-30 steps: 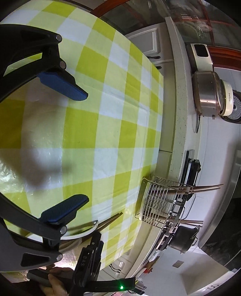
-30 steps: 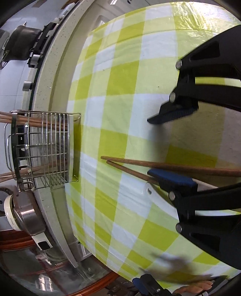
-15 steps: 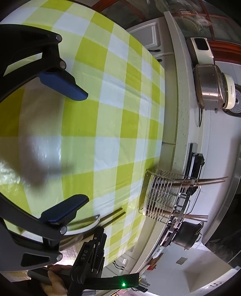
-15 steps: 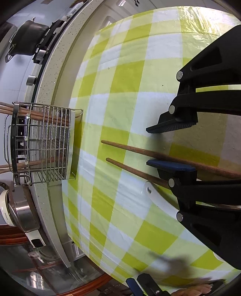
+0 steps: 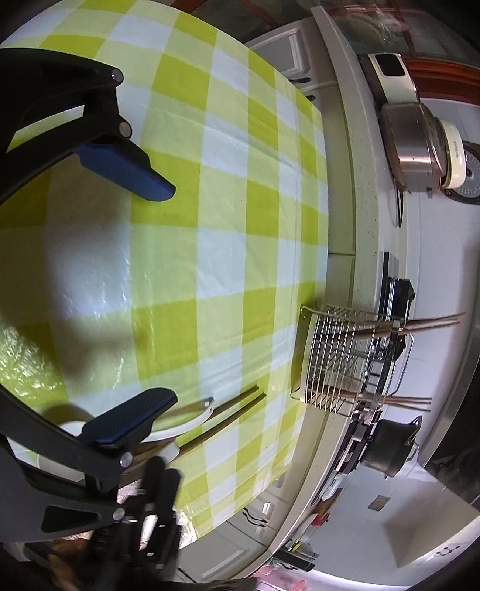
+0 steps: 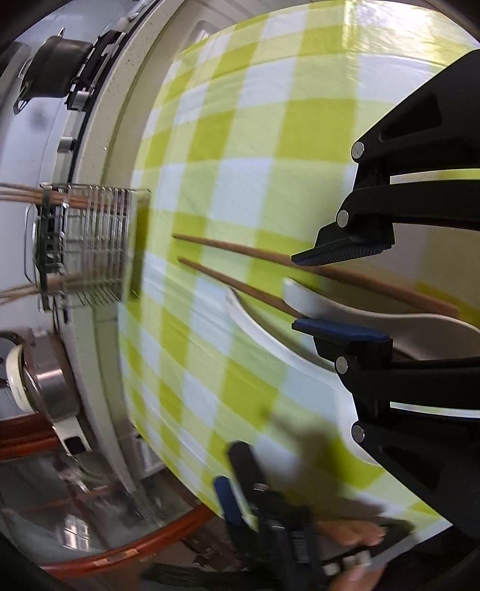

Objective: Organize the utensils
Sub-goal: 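Grasp a white spoon by its handle with the left tool while the right tool grasps another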

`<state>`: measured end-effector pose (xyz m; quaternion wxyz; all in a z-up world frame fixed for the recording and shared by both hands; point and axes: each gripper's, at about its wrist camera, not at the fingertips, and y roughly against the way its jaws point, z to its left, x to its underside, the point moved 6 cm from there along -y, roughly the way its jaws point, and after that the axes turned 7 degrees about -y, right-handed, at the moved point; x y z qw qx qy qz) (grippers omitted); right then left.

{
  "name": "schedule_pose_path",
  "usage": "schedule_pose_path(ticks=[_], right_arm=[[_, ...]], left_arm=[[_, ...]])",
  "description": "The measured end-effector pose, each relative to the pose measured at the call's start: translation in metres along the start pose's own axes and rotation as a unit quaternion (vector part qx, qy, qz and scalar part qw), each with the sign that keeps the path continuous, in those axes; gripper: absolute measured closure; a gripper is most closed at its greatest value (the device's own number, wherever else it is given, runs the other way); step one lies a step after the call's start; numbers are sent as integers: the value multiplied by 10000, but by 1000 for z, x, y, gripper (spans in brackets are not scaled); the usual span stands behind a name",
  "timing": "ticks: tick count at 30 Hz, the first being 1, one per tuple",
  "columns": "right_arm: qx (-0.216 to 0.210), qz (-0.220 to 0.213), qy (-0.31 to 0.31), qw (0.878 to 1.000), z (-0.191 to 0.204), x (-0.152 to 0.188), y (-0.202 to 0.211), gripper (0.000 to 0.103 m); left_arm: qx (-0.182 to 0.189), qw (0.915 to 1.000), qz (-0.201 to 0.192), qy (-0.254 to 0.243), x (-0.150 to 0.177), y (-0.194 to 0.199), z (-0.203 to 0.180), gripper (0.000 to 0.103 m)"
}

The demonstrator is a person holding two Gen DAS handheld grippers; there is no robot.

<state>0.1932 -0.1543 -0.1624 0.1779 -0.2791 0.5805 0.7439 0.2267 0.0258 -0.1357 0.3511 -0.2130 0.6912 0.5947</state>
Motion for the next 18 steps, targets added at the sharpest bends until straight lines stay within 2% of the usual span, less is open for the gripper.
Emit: schedule_pose_path(ticks=[7, 16, 18], right_arm=[[-47, -46, -27, 10000, 11, 8, 11, 73], [346, 56, 139, 9993, 12, 18, 8, 74], [433, -8, 196, 9989, 11, 18, 7, 78]], left_arm=[[20, 10000, 22, 51, 8, 5, 8, 5], [183, 9998, -1, -66, 11, 9, -1, 5], [226, 9997, 27, -121, 12, 9, -6, 5]])
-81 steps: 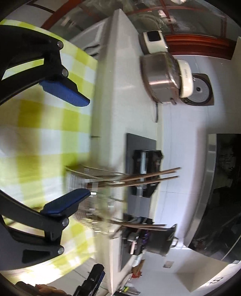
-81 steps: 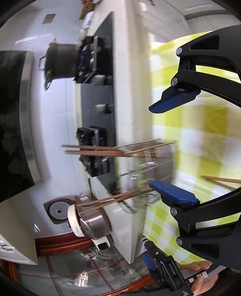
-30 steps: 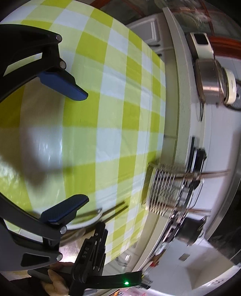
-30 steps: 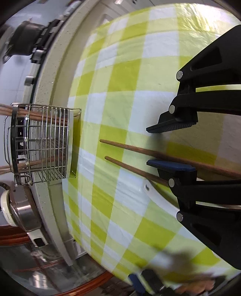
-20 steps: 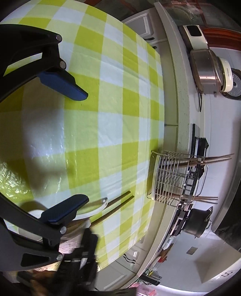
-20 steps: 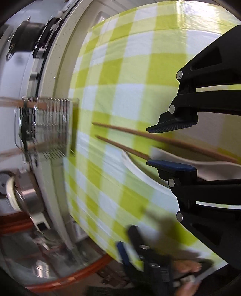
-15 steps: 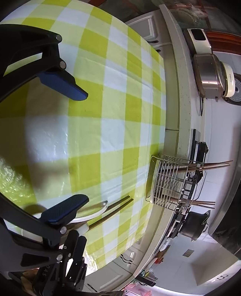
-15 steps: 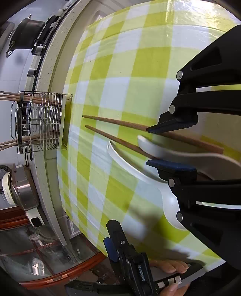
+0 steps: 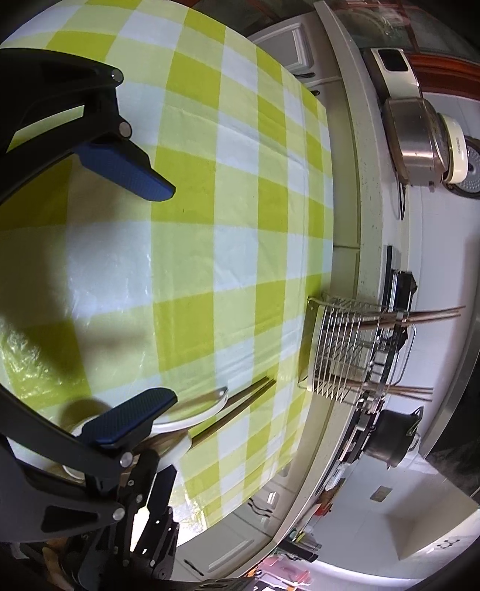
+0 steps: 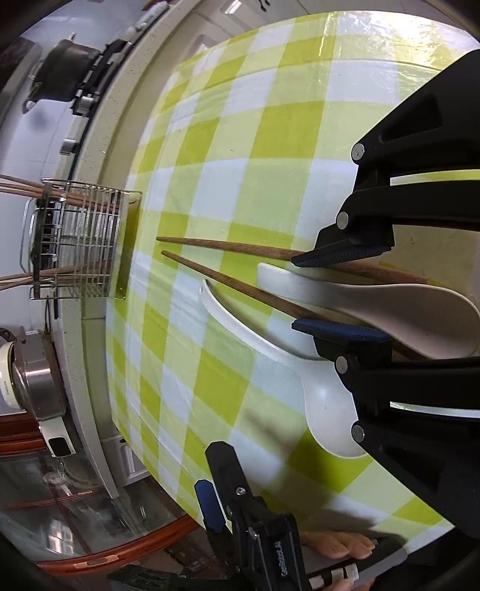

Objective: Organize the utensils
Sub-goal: 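Grasp a white spoon by its handle with the left tool while the right tool grasps another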

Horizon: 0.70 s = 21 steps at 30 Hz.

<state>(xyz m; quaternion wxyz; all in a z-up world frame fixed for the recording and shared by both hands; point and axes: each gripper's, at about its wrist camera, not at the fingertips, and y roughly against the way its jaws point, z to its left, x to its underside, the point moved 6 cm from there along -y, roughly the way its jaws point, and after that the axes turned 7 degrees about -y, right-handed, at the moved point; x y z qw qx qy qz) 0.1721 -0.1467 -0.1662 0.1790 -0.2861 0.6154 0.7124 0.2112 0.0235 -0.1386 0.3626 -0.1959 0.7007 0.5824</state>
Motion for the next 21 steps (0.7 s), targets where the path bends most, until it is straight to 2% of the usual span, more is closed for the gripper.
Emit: schedule_pose_path(ticks=[1, 6, 10, 17, 19, 21], right_arm=[[44, -18, 9, 10000, 0, 0, -1, 83], [124, -83, 28, 9999, -2, 2, 1, 89], [17, -450, -194, 9988, -14, -6, 22, 89], [58, -680, -724, 9950, -64, -14, 44, 89], [55, -674, -851, 9941, -77, -11, 47, 89], [73, -687, -890, 9936, -85, -8, 49, 89]], left_arm=[[20, 10000, 13, -43, 1, 0, -3, 5], [154, 9996, 107, -222, 1, -6, -19, 5], [238, 9991, 161, -310, -2, -13, -33, 5], [441, 9966, 280, -645, -15, -25, -73, 6], [435, 9947, 422, -832, -20, -35, -88, 14], [444, 9923, 620, -974, -23, -45, -97, 30]])
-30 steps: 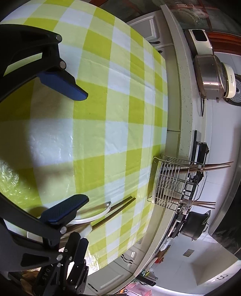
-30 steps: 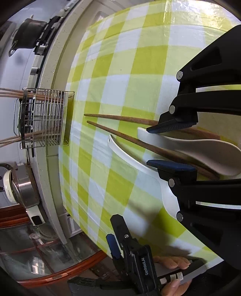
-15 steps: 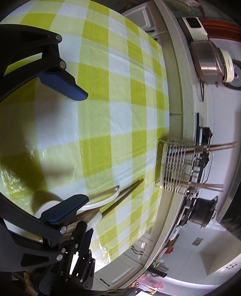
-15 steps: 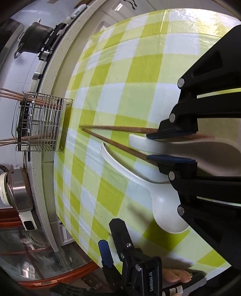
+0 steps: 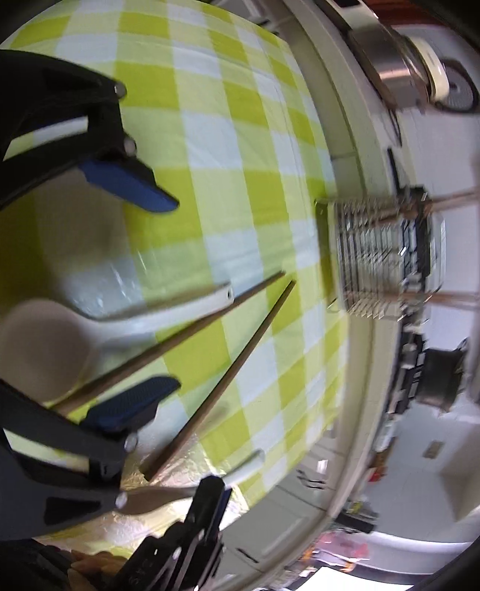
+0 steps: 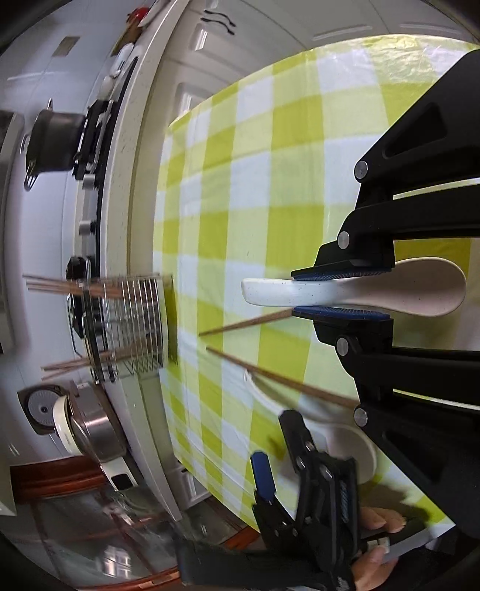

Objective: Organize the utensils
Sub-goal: 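Grasp a white spoon by its handle with the left tool while the right tool grasps another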

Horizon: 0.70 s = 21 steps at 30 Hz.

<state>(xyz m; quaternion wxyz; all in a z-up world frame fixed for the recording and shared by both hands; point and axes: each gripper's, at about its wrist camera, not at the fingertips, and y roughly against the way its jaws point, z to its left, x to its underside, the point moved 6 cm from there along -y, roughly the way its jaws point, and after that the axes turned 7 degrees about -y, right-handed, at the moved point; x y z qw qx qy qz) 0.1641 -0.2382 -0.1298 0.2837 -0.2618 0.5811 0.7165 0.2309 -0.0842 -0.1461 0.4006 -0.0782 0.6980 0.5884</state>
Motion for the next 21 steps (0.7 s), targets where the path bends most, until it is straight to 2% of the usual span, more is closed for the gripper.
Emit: schedule_pose_path(ticks=[7, 9, 13, 19, 21], right_arm=[[-120, -82, -80, 9999, -11, 0, 6, 89], [-165, -82, -79, 9998, -12, 0, 6, 89], [-203, -99, -69, 9997, -10, 1, 5, 89], [-225, -206, -106, 9995, -6, -2, 7, 89], [-289, -287, -125, 9991, -2, -5, 10, 89]], left_arm=[[151, 9984, 496, -232, -6, -24, -10, 63], [143, 9983, 530, -185, -6, -25, -7, 88], [129, 9990, 364, -209, -5, -15, -5, 93], [67, 9996, -238, -145, -2, 22, 3, 93], [-64, 9986, -500, -143, -2, 36, 6, 93]])
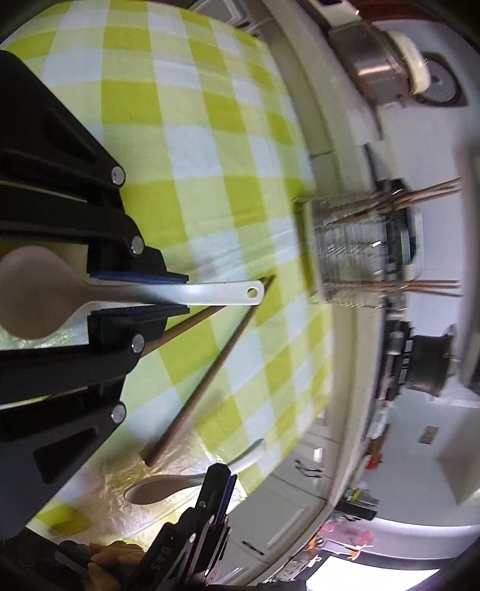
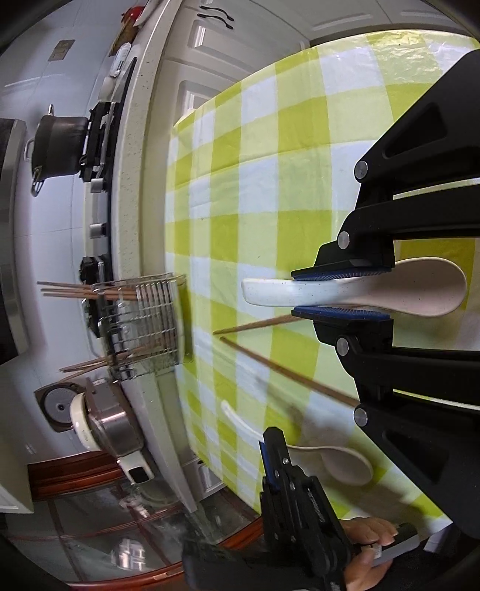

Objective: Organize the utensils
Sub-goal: 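Grasp a white spoon by its handle with the left tool while the right tool grasps another, then carry both white spoons upright toward the wire rack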

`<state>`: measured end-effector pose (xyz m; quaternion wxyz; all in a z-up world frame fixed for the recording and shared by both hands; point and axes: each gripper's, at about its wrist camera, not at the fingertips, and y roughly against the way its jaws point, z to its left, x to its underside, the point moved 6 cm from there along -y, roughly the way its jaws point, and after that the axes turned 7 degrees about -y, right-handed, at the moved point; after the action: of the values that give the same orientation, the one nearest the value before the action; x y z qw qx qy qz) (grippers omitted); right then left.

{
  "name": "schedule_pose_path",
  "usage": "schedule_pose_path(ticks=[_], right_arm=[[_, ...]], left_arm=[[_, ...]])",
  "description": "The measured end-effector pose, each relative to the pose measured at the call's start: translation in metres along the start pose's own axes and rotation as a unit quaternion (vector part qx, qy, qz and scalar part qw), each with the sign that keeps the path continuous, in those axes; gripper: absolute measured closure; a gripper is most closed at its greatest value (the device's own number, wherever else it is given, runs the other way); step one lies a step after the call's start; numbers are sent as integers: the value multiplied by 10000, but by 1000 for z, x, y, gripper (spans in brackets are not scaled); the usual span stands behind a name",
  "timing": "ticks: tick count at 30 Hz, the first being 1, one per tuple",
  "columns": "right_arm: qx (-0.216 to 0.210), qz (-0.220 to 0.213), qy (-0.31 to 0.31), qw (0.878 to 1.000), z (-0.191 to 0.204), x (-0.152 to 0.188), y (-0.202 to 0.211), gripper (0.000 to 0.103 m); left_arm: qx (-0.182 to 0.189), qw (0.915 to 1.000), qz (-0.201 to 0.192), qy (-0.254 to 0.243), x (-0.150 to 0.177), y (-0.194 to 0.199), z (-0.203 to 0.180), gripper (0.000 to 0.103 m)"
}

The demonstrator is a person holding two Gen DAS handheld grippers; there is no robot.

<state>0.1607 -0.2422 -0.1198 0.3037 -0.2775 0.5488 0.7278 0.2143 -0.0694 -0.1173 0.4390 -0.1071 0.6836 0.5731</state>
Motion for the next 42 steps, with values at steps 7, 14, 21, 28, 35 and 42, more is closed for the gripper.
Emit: schedule_pose_path(ticks=[7, 14, 21, 28, 35, 42], right_arm=[[-120, -428, 11, 9990, 22, -20, 11, 89], [-158, -729, 19, 9972, 35, -45, 13, 89], [-159, -957, 106, 9952, 43, -77, 6, 89], [-233, -1202, 232, 9922, 55, -118, -4, 89], [-451, -1365, 369, 9889, 66, -168, -20, 89], [-638, -1669, 402, 9831, 68, -219, -36, 89]], left_arm=[[-294, 9967, -730, 177, -13, 35, 9, 93], [-496, 9910, -1139, 493, -25, 53, 24, 93], [-683, 9869, -1323, 618, -44, 55, 40, 93], [-842, 9816, -1564, 700, -75, 55, 57, 93], [-1024, 9760, -1847, 527, -125, 55, 67, 93], [-1128, 9685, -2145, 568, -178, 46, 88, 93]])
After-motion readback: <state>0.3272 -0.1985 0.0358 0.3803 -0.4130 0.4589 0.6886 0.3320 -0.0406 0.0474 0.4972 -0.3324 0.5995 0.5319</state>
